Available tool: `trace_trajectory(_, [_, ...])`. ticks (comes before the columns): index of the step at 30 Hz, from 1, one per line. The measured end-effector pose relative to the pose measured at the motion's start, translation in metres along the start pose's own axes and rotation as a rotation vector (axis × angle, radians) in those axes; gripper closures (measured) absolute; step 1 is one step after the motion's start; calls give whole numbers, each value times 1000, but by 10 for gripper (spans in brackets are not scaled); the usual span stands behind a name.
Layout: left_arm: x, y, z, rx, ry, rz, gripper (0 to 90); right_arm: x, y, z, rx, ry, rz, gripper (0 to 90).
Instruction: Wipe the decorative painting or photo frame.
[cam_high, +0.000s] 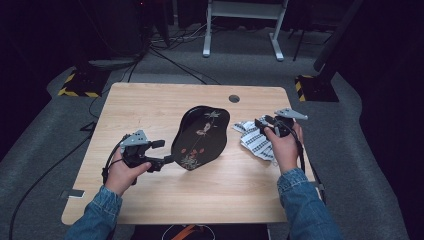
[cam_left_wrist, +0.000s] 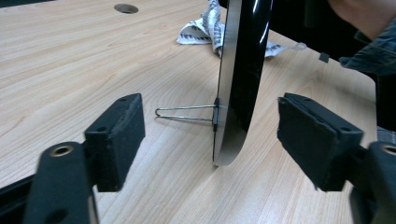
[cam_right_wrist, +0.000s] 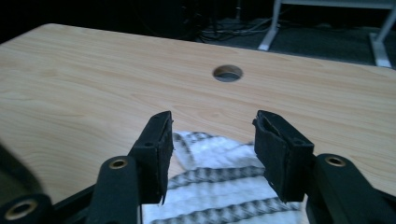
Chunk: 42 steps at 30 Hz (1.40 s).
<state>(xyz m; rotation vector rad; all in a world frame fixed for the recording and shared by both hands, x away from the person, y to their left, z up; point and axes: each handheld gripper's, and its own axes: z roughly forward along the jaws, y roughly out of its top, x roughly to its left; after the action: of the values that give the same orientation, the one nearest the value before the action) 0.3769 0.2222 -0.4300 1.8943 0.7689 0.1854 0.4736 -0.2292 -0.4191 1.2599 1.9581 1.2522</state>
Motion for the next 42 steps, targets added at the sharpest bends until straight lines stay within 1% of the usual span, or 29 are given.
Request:
trace_trajectory(1, [-1, 0, 0, -2, 4, -1, 229, 0, 0, 0, 0, 0, 0, 474])
trace_trajectory(2, [-2, 1, 0, -3, 7, -3, 229, 4, 1, -3, -6, 19, -5, 473])
trace_trajectory(5, [-5, 1, 0, -2, 18, 3, 223, 20, 5, -9, -10, 88, -33, 466])
trace_trajectory(6, [-7, 1, 0, 1, 19, -5, 223, 26, 6, -11, -13, 116, -43, 465])
trace_trajectory(7, [-8, 1, -1, 3, 27, 7, 225, 33, 7, -14, -16, 143, -48, 464])
trace_trajectory(8, [-9, 2, -1, 3, 35, 4, 231, 38, 8, -15, -20, 171, -51, 459])
trace_trajectory(10, [-11, 1, 0, 28, 46, -4, 256, 48, 10, -16, -20, 226, -65, 457])
trace_trajectory(11, [-11, 1, 0, 28, 46, -4, 267, 48, 10, -16, -20, 226, -65, 457])
trace_trajectory(12, [-13, 1, 3, 41, 50, 13, 273, 56, 10, -14, -5, 276, -99, 449])
trace_trajectory(13, [-13, 1, 3, 41, 50, 13, 280, 59, 10, -12, 7, 300, -115, 448])
trace_trajectory(14, [-14, 0, 5, 41, 50, 12, 280, 59, 10, -12, 7, 300, -115, 448])
trace_trajectory(16, [-16, 0, 7, 40, 57, -6, 289, 64, 8, -8, 28, 320, -139, 448])
trace_trajectory(17, [-16, 0, 7, 40, 57, -6, 295, 66, 7, -6, 29, 333, -137, 449])
trace_trajectory(18, [-16, 0, 8, 38, 62, -10, 295, 66, 7, -6, 29, 333, -137, 449])
trace_trajectory(19, [-15, 0, 8, 43, 76, -10, 306, 67, 6, -4, 30, 339, -135, 448])
trace_trajectory(20, [-15, 0, 8, 46, 86, -20, 314, 69, 6, -3, 34, 343, -137, 448])
trace_trajectory(21, [-15, -1, 9, 56, 101, -21, 328, 72, 6, 0, 41, 360, -141, 444])
trace_trajectory(23, [-15, -2, 10, 57, 105, -22, 338, 74, 5, 4, 50, 372, -143, 441])
trace_trajectory(25, [-15, -2, 11, 55, 103, -26, 344, 76, 5, 5, 55, 375, -147, 441])
trace_trajectory(26, [-15, -2, 12, 54, 104, -25, 350, 78, 5, 9, 56, 390, -142, 437])
trace_trajectory(29, [-18, -2, 15, 59, 89, -28, 357, 80, 5, 12, 64, 396, -147, 437])
trace_trajectory(30, [-18, -3, 16, 66, 86, -18, 359, 80, 5, 15, 69, 399, -152, 437])
trace_trajectory(31, [-18, -3, 17, 74, 86, -4, 370, 81, 5, 17, 73, 400, -146, 436])
trace_trajectory(32, [-18, -3, 18, 76, 83, -6, 381, 81, 5, 18, 80, 405, -142, 436])
trace_trajectory(33, [-19, -3, 19, 73, 79, -10, 391, 82, 5, 19, 74, 409, -144, 436])
trace_trajectory(36, [-20, -3, 20, 74, 59, -22, 457, 84, 6, 22, 69, 424, -156, 429])
trace_trajectory(38, [-20, -3, 20, 73, 55, -14, 482, 85, 6, 23, 66, 434, -157, 416])
trace_trajectory(40, [-20, -3, 21, 67, 52, -15, 517, 86, 7, 25, 62, 445, -157, 407])
trace_trajectory(42, [-21, -3, 20, 55, 52, -17, 588, 87, 7, 26, 61, 463, -162, 403])
